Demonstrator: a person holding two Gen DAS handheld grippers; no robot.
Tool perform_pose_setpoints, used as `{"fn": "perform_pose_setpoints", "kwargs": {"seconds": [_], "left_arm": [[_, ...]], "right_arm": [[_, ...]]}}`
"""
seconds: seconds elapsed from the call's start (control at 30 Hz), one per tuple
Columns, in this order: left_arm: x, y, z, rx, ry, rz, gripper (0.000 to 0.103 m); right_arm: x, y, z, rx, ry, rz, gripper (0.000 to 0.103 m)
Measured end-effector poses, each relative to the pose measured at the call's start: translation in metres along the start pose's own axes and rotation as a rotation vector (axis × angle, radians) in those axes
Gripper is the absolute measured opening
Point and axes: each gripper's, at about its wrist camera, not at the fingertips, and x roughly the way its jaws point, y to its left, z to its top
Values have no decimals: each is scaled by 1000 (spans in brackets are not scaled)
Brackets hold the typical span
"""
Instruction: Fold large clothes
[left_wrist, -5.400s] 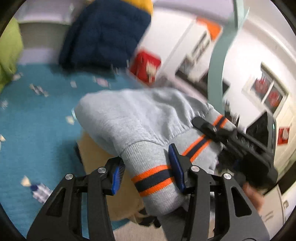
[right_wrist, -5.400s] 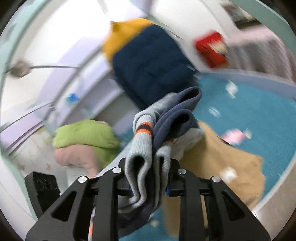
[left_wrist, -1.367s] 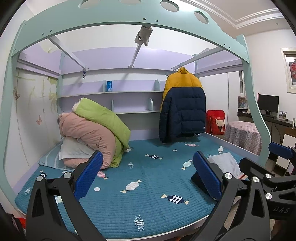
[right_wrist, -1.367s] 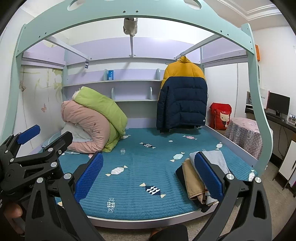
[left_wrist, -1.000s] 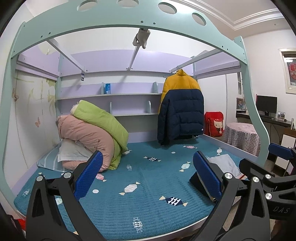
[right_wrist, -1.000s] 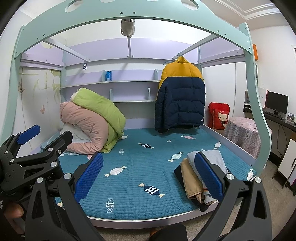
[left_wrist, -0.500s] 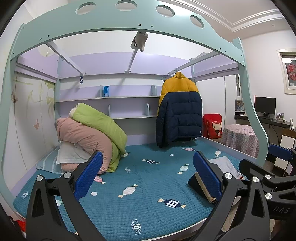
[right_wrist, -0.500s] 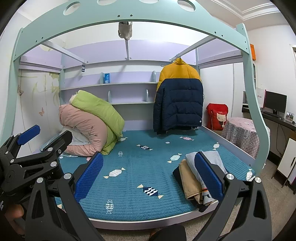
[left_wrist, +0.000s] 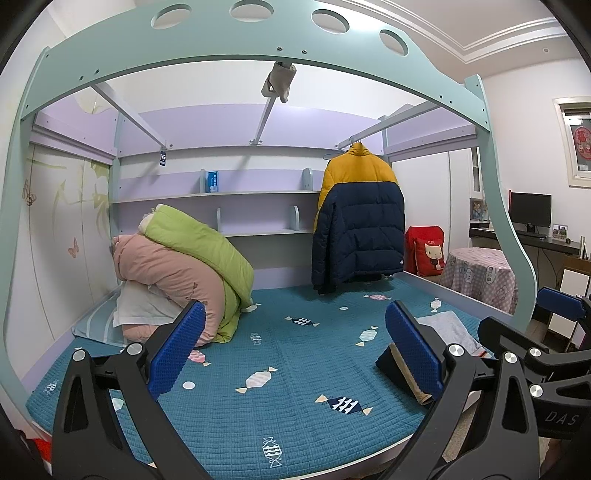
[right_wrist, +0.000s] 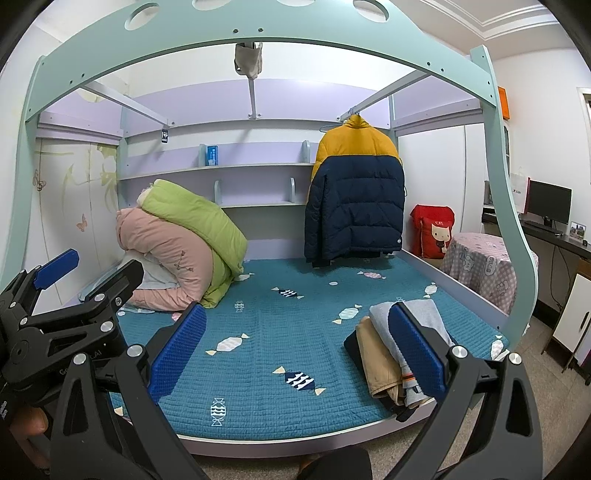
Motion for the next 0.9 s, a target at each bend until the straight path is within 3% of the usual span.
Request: {"fn": "perform_pose_setpoints", "kwargs": {"seconds": [0.9], "left_arm": [[-1, 0, 2, -1, 4, -6, 98]], "right_arm": [[-5, -2, -4, 9, 9, -20, 95]]}}
